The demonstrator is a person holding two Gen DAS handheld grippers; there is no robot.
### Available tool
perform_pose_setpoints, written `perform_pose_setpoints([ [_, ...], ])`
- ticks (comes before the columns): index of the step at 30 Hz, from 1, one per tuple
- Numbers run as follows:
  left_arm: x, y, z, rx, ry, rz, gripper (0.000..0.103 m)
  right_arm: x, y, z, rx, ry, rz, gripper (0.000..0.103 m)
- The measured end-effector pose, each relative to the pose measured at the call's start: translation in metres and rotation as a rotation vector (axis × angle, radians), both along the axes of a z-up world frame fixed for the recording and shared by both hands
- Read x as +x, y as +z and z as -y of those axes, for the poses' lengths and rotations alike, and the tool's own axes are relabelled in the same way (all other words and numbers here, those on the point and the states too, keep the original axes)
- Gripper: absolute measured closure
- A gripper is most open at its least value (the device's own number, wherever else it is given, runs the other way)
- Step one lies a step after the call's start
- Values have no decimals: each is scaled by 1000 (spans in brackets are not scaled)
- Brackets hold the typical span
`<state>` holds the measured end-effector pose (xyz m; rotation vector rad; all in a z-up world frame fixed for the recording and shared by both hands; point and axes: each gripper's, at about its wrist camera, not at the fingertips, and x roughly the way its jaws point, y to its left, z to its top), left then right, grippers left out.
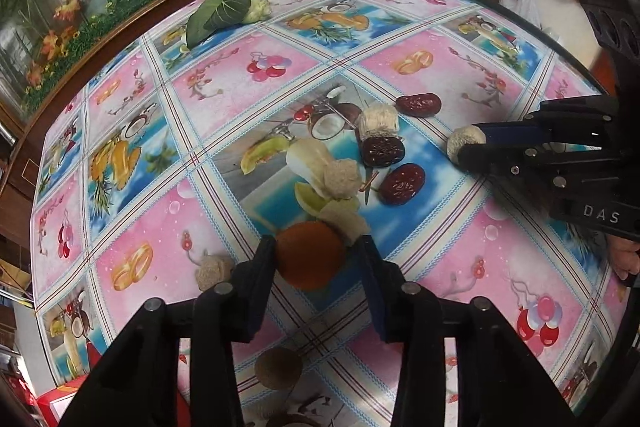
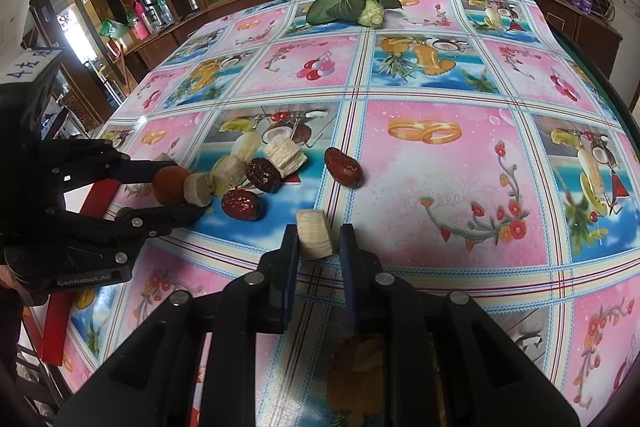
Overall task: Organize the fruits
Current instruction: 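Grasp a beige bread piece with the right tool while the left tool grasps an orange, then carry the orange toward the tray with the left tool while the right tool carries the bread piece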
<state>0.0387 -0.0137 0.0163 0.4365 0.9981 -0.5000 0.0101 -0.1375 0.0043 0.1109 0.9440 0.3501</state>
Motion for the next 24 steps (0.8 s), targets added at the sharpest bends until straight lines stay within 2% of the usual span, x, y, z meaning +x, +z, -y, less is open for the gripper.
perform_pose_setpoints([
  [2, -1, 0, 0, -7, 3, 0, 71, 0, 0, 2, 7, -3, -1, 84],
  [12, -16, 15, -17, -119, 93, 14, 71, -1, 9, 7, 16, -35, 63, 84],
  [17, -49, 42, -36, -208, 176, 99, 71, -4, 15, 12, 9, -70, 118, 84],
  [24, -111, 73, -76, -247, 307, 237, 71, -8, 21, 19, 19, -118, 178, 84],
])
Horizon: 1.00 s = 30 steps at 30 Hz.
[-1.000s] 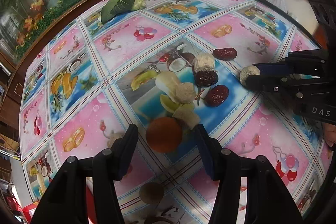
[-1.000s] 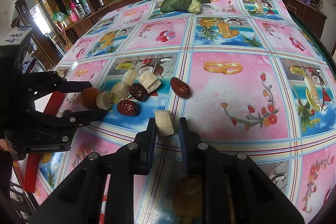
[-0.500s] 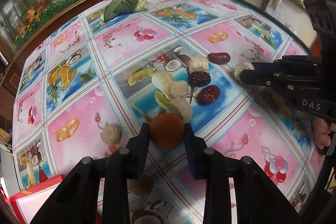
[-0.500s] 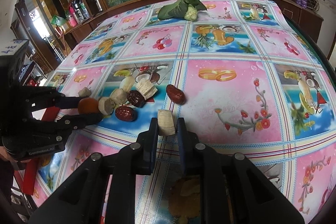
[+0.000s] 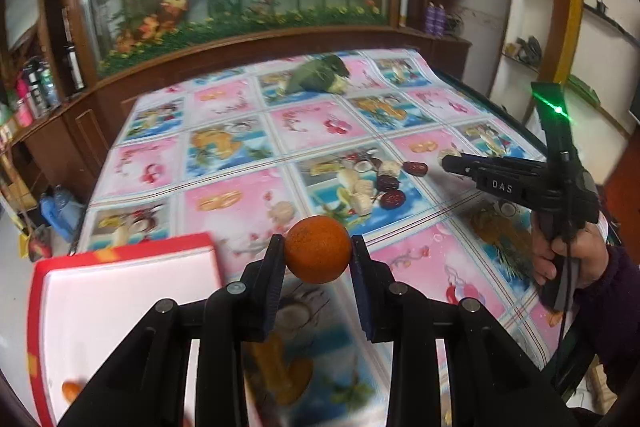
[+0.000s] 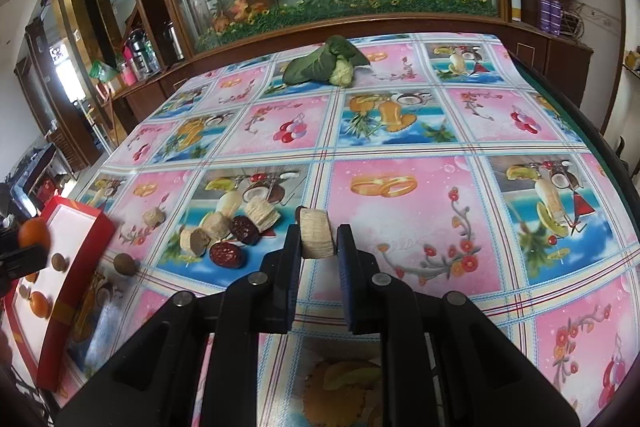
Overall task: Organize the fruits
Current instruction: 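Carry the orange toward the tray with the left tool while the right tool carries the bread piece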
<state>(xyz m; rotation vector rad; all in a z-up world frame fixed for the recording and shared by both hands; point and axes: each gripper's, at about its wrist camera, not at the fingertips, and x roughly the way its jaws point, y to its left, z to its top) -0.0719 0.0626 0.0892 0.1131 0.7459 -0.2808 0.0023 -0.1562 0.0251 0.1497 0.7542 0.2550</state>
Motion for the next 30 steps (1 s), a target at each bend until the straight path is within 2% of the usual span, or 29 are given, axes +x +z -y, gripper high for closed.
perform_pose_setpoints([
  [9, -44, 7, -64, -45, 175, 25, 71, -4, -3, 6, 6, -67, -12, 84],
  [13, -53, 2, -83, -30, 221, 22, 71, -18, 6, -15, 5, -42, 19, 84],
  [21, -70, -5, -128, -19, 334, 30, 71, -60, 19, -119, 54, 193, 65, 83],
  [25, -81, -7, -150, -9, 384, 35, 71, -77, 27, -169, 100, 317, 55, 83],
  [30, -94, -18, -177, -6, 456, 21, 71, -105, 30, -224, 81, 470, 40, 83],
])
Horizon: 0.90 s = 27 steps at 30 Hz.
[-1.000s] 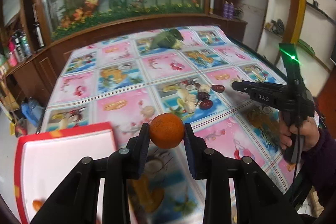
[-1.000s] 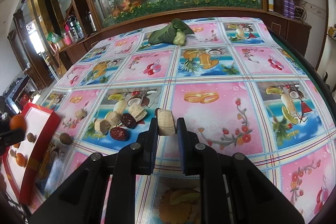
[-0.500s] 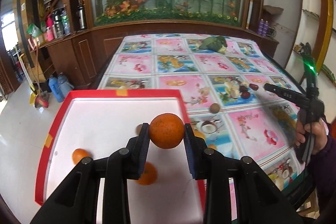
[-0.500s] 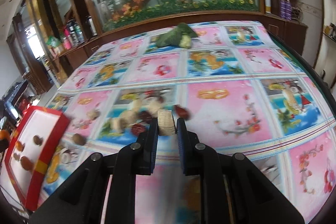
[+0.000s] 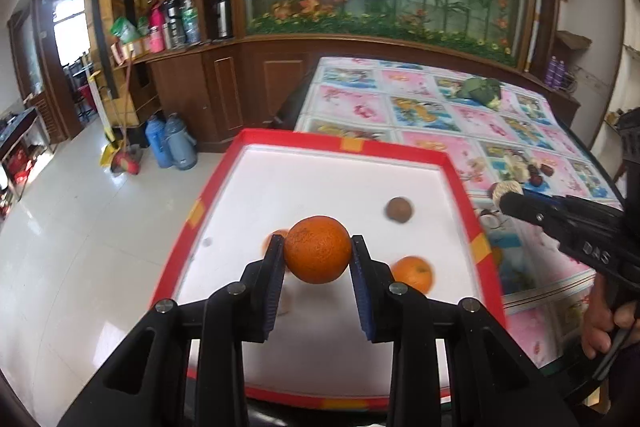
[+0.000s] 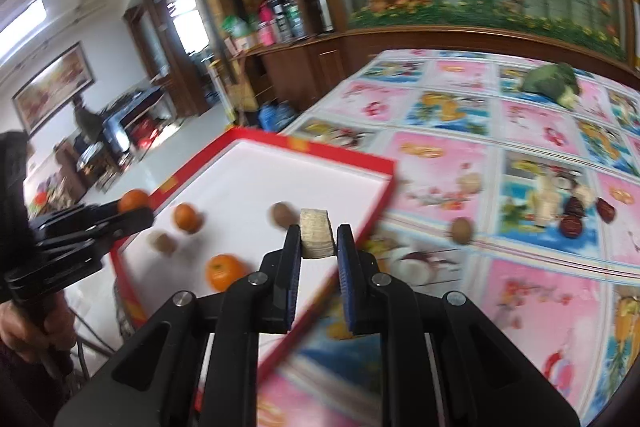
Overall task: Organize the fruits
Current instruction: 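Carry the orange toward the tray with the left tool while the right tool carries the bread piece, then open the left tool to drop the orange in the tray while the right tool drops the bread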
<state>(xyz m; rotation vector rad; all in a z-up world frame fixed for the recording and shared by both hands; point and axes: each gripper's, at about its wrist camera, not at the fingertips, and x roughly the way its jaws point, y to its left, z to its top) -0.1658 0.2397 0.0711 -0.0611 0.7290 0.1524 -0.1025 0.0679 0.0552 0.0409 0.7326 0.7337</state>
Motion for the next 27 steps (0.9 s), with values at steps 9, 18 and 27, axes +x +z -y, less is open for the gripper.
perform_pose_setpoints([
  [9, -22, -14, -12, -29, 26, -22, 71, -39, -16, -46, -49, 168, -46, 83],
  [18, -16, -31, -4, 16, 56, -91, 71, -38, -40, -57, -123, 170, -114, 83],
  [27, -16, -43, -2, 67, 96, -143, 70, -47, -41, -67, -156, 177, -111, 83],
])
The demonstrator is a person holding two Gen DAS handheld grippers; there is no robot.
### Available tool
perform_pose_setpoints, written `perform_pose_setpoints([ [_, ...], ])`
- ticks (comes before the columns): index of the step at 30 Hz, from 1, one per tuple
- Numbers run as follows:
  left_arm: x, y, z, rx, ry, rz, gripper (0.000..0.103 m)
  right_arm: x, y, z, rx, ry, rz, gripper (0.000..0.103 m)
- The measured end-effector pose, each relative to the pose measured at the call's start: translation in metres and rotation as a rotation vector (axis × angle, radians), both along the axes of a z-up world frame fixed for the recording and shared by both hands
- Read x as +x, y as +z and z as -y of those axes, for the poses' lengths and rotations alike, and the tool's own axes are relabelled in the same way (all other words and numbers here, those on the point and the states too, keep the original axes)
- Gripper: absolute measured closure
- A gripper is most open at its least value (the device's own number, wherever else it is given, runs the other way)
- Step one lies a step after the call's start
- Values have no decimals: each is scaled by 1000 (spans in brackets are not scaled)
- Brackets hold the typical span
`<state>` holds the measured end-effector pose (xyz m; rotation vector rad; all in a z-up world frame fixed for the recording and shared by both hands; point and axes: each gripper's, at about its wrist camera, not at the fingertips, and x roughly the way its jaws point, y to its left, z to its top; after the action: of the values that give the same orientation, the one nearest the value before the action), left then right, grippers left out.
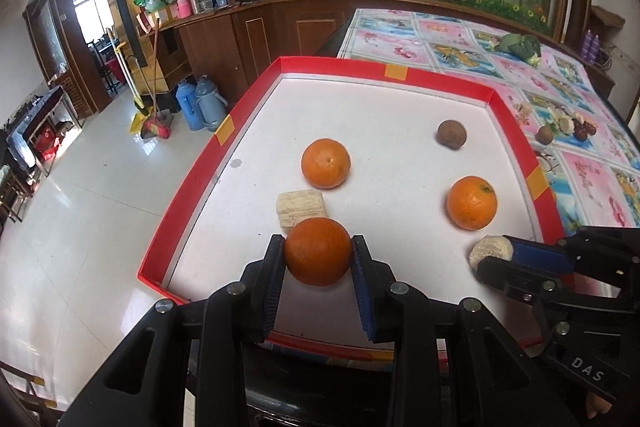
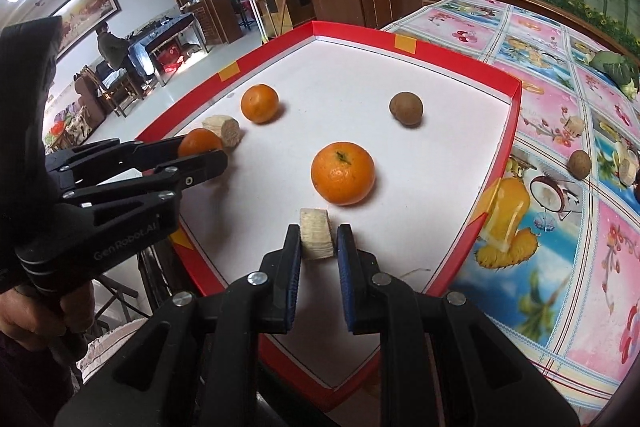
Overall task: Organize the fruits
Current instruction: 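Open the left tool to drop the orange in the tray while the right tool drops the bread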
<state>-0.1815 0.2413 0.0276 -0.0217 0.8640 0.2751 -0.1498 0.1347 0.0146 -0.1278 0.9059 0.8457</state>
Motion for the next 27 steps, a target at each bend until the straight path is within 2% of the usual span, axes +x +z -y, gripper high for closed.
perform_pose_setpoints([
  [5, -3, 1, 1, 25, 17, -3, 69, 2, 0, 2, 6, -9, -12, 81],
  [8, -4, 6, 1, 66, 39, 4, 60, 5, 4, 8, 27, -22, -15, 81],
  [11, -6, 11, 0, 86, 53, 16, 56, 9, 8, 15, 50, -47, -10, 81],
  [17, -6, 20, 1, 107, 61, 36, 51, 18, 15, 32, 88, -91, -8, 81],
  [27, -3, 29, 10, 124, 45, 53, 51, 25, 22, 50, 120, -129, -10, 81],
])
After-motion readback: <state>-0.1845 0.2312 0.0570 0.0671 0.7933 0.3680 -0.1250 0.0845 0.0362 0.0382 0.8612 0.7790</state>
